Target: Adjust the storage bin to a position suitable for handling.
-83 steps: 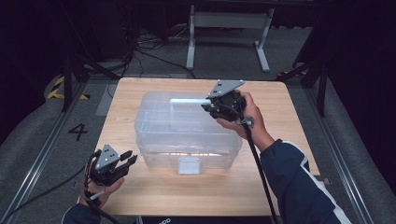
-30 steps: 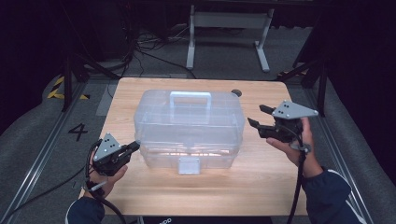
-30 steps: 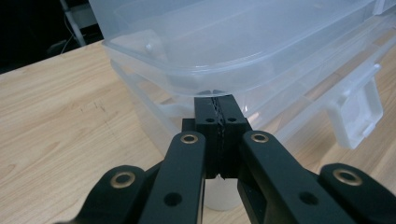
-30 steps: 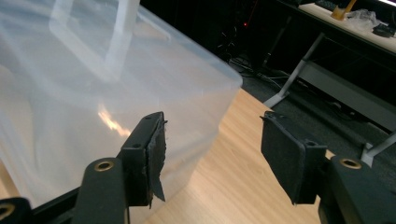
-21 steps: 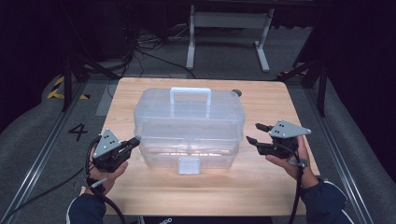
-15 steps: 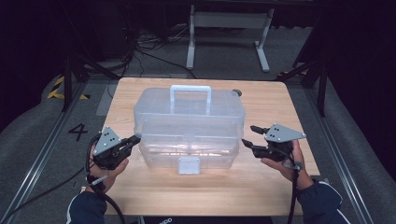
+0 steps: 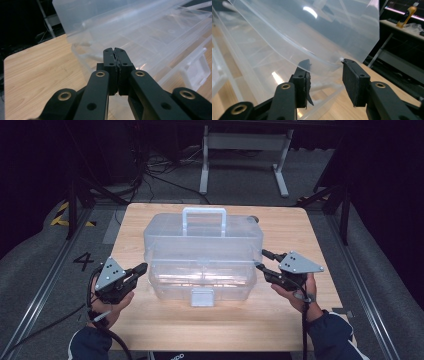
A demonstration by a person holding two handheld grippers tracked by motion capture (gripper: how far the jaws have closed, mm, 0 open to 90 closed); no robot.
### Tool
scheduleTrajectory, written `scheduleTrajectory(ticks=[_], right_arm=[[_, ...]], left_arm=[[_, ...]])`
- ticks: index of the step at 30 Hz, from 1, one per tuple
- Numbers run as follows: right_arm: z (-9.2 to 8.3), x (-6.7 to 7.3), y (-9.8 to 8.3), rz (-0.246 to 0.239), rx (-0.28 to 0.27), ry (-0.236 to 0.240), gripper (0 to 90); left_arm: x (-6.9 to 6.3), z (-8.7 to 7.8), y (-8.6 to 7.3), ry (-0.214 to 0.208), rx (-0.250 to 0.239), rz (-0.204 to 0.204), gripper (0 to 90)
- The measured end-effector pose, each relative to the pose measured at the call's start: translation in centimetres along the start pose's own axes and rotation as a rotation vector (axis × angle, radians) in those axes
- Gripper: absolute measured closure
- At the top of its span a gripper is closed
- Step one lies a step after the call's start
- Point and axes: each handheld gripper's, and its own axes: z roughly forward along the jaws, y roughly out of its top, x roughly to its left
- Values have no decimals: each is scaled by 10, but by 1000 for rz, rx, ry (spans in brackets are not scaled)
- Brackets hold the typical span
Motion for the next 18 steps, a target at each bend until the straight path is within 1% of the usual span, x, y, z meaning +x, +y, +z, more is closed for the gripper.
scheduleTrajectory(ticks=[1,2,4,5,7,8,10,11,12,13,14,15,16,17,18], right_arm=[[-1,0,1,9,-14,-4,619],[-1,0,1,9,-14,-4,619],[-2,-1,2,15,-52,-15,639],[-3,-1,5,18,-79,-27,654],[-3,-2,6,7,-87,-44,662],[-2,-2,7,3,-90,-50,667],[-1,-2,9,0,-99,-70,675],[0,-2,11,4,-103,-76,675],[0,-3,12,9,-110,-77,675],[2,-5,13,25,-122,-80,675],[2,-5,13,25,-122,-80,675],[4,-8,15,49,-134,-86,675],[5,-8,17,50,-135,-93,675],[6,-8,19,49,-132,-105,674],[6,-8,19,49,-132,-105,674]], left_arm=[[1,-3,-3,6,8,-5,875],[1,-3,-3,6,8,-5,870],[4,-6,-8,8,17,-9,865],[5,-8,-13,14,34,-8,854],[6,-10,-19,12,54,-14,842],[6,-10,-19,12,54,-14,831],[7,-10,-28,8,82,-17,817],[7,-9,-33,7,97,-25,807],[7,-9,-33,7,97,-25,793],[6,-7,-43,6,122,-39,777],[6,-7,-43,6,122,-39,770],[4,-3,-53,-14,137,-50,747],[4,-3,-53,-14,137,-50,730],[-2,2,-62,-19,186,-40,705],[-2,2,-62,-19,186,-40,698]])
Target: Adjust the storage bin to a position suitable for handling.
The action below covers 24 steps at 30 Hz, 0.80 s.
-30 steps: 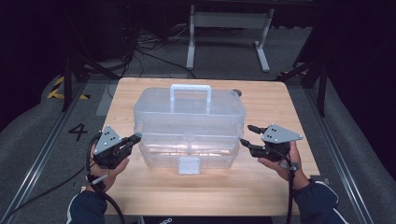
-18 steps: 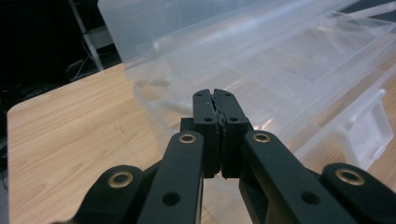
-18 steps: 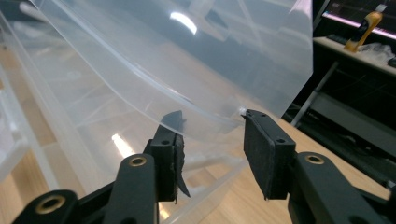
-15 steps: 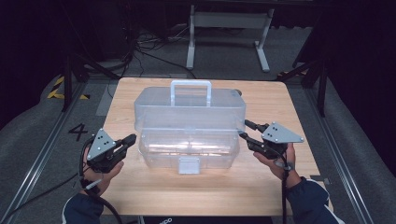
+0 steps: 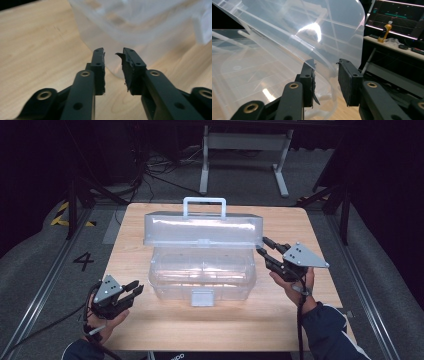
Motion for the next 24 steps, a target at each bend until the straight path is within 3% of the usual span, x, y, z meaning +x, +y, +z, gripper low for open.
scheduleTrajectory(ticks=[4,7,9,16,21,24], right_arm=[[6,-2,7,-13,2,-33,675],[10,-6,11,-3,-2,-43,679],[13,-8,15,3,-4,-51,682],[25,-18,25,-1,-20,-84,714],[36,-22,36,-46,-29,-144,806],[40,-26,38,-46,-29,-150,812]], left_arm=[[-5,13,-9,-8,81,18,638],[-6,21,-12,-15,92,-5,582],[-7,27,-13,-8,102,13,531],[-4,36,-22,-10,148,-45,381],[2,42,-29,-1,178,-100,309],[4,45,-32,-4,188,-93,307]])
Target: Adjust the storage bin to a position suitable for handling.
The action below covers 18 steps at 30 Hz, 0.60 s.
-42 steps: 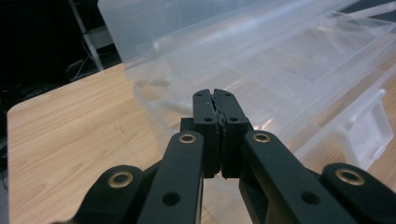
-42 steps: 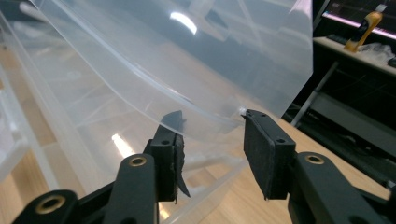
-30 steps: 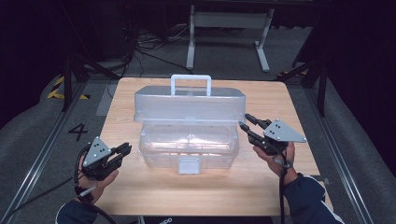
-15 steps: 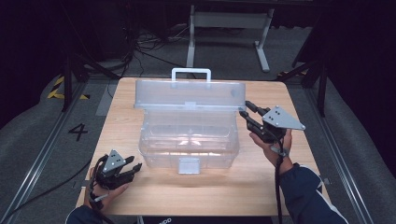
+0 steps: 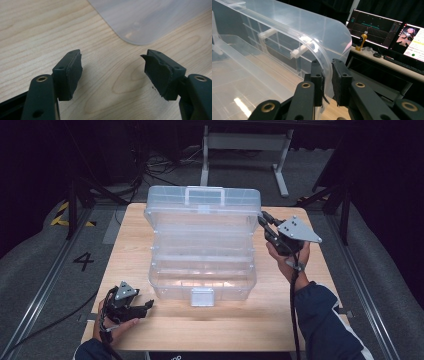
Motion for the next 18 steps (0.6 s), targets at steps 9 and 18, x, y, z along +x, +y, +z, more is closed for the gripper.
scheduleTrajectory(ticks=[9,18], right_arm=[[18,-10,7,0,24,-18,833],[27,-17,10,6,42,-11,839]], left_arm=[[-1,2,0,-5,3,31,266],[-1,2,0,-7,1,31,263]])
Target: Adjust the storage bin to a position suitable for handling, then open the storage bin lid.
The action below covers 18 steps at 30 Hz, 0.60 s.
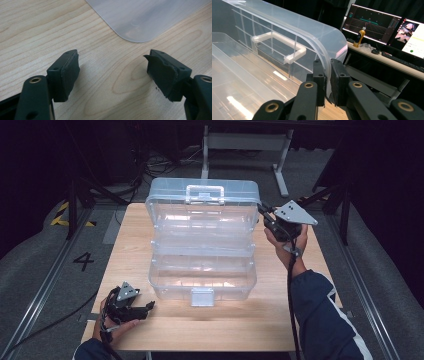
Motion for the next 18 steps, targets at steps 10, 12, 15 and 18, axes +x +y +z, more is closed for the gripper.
scheduleTrajectory(ticks=[10,12,15,18], right_arm=[[10,-6,3,7,20,-2,845],[11,-7,3,9,23,0,846],[20,-11,6,28,39,5,847],[26,-15,6,44,46,4,848]], left_arm=[[0,0,1,3,8,-4,251],[0,0,1,1,10,-2,248],[1,1,1,-2,4,2,238],[2,2,2,-5,2,-1,236]])
